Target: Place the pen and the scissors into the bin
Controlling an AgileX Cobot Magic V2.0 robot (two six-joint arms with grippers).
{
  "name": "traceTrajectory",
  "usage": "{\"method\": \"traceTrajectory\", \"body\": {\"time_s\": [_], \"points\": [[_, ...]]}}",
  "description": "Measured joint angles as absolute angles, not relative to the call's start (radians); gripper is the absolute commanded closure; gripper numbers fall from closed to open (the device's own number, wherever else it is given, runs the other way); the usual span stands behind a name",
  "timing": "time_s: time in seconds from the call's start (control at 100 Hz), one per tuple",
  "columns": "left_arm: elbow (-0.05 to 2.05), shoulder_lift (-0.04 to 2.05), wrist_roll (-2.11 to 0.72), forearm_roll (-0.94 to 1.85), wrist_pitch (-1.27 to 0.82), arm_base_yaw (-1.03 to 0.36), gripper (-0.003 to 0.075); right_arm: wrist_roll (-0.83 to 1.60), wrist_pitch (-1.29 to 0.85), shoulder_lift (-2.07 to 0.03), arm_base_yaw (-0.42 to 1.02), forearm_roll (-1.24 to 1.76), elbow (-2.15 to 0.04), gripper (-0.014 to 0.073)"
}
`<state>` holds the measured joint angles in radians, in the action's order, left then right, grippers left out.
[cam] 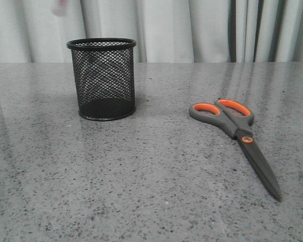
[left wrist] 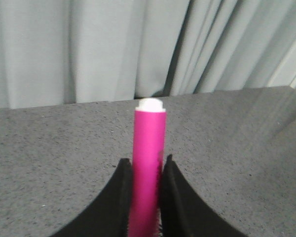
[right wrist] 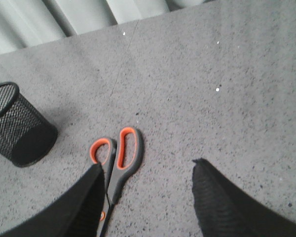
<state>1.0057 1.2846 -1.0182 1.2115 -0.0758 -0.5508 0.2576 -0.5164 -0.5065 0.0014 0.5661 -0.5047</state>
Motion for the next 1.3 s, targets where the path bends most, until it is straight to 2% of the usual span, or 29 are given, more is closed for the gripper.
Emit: {"method": "traceTrajectory", "body": {"time_s": [0.14,0.38,0.91,1.0,1.12,1.19,1.24,1.3], "points": [[1.057,1.386,-1.046,1.221,-0.025,-0.615,0.0738,0.258,-0.505,-0.506,0.001,0.568,-0.505,0.0237],[1.131,1.543,-1.049,1.219,0.018,-0.62,0.0738,0.258,-0.504,-0.506,0.001,0.57,-0.505,0.0237],[1.137,1.59,-1.053,1.209,0.093,-0.62,0.0722,0.258,-0.486,-0.506,0.001,0.572,-0.505,0.0237],[1.137,1.59,-1.053,1.207,0.093,-0.62,0.0631,0.258,-0.482,-0.506,0.001,0.572,-0.505,0.0237],[1.137,1.59,-1.053,1.206,0.081,-0.62,0.0401,0.258,-0.482,-0.506,0.001,0.572,-0.505,0.0237],[1.137,1.59,-1.053,1.206,0.065,-0.62,0.0294,0.258,-0.482,-0.506,0.001,0.572,-0.505,0.0237],[1.137,1.581,-1.053,1.206,0.056,-0.62,0.0254,0.258,-0.482,-0.506,0.001,0.572,-0.505,0.0237],[1.137,1.564,-1.053,1.206,0.046,-0.62,0.0246,0.258,-0.482,-0.506,0.001,0.572,-0.506,0.0237]]}}
